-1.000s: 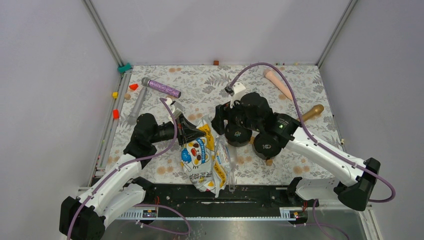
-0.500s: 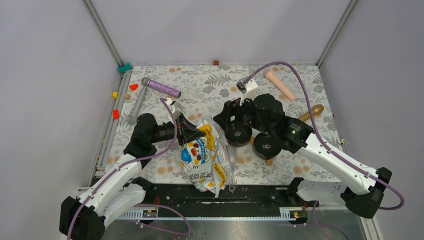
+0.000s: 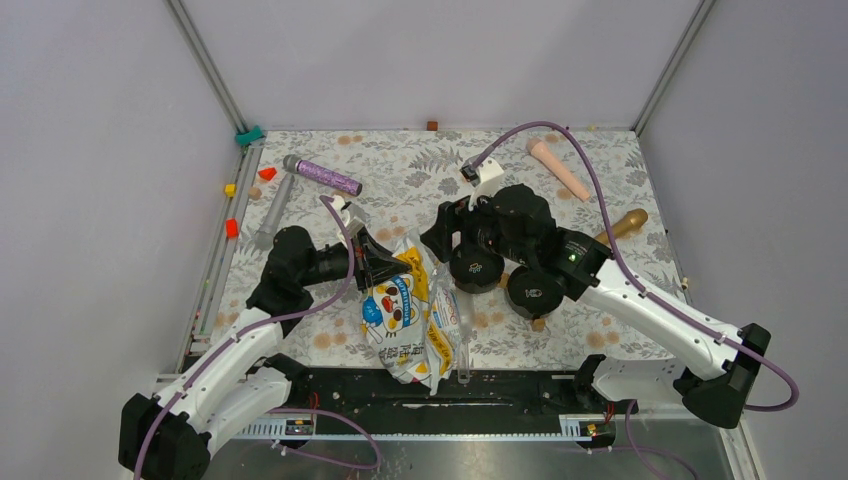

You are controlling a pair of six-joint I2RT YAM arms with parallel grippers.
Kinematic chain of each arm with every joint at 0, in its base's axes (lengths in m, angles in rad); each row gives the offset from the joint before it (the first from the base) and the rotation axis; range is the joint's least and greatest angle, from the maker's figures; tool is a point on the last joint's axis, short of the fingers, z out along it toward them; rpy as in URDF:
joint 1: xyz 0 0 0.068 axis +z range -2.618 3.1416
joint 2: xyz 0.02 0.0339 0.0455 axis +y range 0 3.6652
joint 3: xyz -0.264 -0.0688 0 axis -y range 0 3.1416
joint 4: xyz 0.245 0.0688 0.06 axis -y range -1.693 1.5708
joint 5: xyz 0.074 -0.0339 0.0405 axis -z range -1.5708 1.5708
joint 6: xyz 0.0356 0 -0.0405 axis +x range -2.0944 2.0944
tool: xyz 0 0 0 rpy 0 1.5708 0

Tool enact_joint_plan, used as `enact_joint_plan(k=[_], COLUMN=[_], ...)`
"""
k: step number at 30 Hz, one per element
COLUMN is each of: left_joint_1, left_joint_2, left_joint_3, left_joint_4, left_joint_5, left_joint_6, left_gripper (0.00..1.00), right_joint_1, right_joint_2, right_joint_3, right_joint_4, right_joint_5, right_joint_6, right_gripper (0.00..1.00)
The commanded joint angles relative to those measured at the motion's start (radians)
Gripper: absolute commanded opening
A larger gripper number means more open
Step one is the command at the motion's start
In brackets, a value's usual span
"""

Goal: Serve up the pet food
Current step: Open the pet food bag at the center of the board.

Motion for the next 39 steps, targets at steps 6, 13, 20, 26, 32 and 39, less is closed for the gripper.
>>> enact_joint_plan(k=[6, 13, 20, 26, 32, 39], left_joint_1=[-0.012, -0.012, -0.013, -0.013, -0.013, -0.013], left_joint_2=[-0.067, -0.071, -0.074, -0.073, -0.074, -0.076], left_joint_3=[0.105, 0.107, 0.106, 0.105, 0.105, 0.106], left_joint_4=[0.176, 0.174, 0.168, 0.167, 0.166, 0.162], left_joint_5=[0.107, 0.108, 0.108, 0.1, 0.103, 0.106], left_joint_6=[-0.014, -0.021, -0.02, -0.021, -0.022, -0.021], left_gripper=[0.0, 0.0, 0.0, 0.0, 0.0, 0.0], right_joint_1=[0.003, 0.004, 0.003, 0.004, 0.004, 0.004], right_joint_2=[-0.006, 0.026, 0.035, 0.042, 0.035, 0.021], right_joint_3=[0.027, 0.036, 0.028, 0.01, -0.038, -0.071], right_joint_4=[0.035, 0.047, 0.08, 0.102, 0.097, 0.06], right_joint_5=[-0.077, -0.029, -0.011, -0.068, -0.056, -0.041], right_joint_6=[-0.004, -0.017, -0.017, -0.012, -0.023, -0.074], right_gripper=[0.79, 0.79, 0.79, 0.78, 0.77, 0.76])
